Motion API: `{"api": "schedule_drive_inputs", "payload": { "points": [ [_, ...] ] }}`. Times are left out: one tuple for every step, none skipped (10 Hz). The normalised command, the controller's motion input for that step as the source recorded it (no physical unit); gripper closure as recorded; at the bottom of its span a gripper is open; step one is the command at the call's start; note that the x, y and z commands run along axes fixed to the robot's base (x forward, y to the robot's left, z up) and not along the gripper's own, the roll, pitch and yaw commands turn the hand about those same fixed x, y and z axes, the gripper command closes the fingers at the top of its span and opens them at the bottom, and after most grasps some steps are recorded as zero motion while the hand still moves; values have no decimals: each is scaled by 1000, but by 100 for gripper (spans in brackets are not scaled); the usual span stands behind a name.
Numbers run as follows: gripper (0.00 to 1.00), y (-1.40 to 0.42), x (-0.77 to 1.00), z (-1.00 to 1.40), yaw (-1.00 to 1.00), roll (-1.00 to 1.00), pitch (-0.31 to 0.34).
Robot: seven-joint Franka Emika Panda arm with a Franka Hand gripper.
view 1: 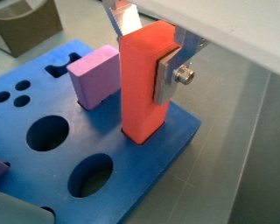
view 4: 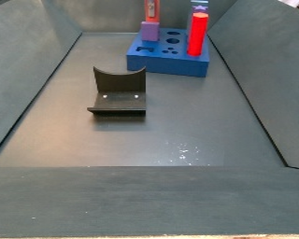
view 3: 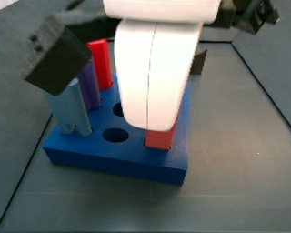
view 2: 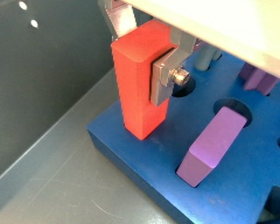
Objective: Pick up the rectangle object. Move up. Move to above the board. Insert the rectangle object.
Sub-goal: Insert the rectangle object.
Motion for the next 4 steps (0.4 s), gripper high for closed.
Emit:
{"api": "schedule_drive_inputs", "payload": {
  "points": [
    [100, 111, 0, -626, -169, -190, 0],
    [100, 69, 0, -631, -157, -143, 0],
    [100, 69, 69, -26, 0, -114, -33],
    [100, 0, 0, 0, 0, 0, 0]
  ]
}}
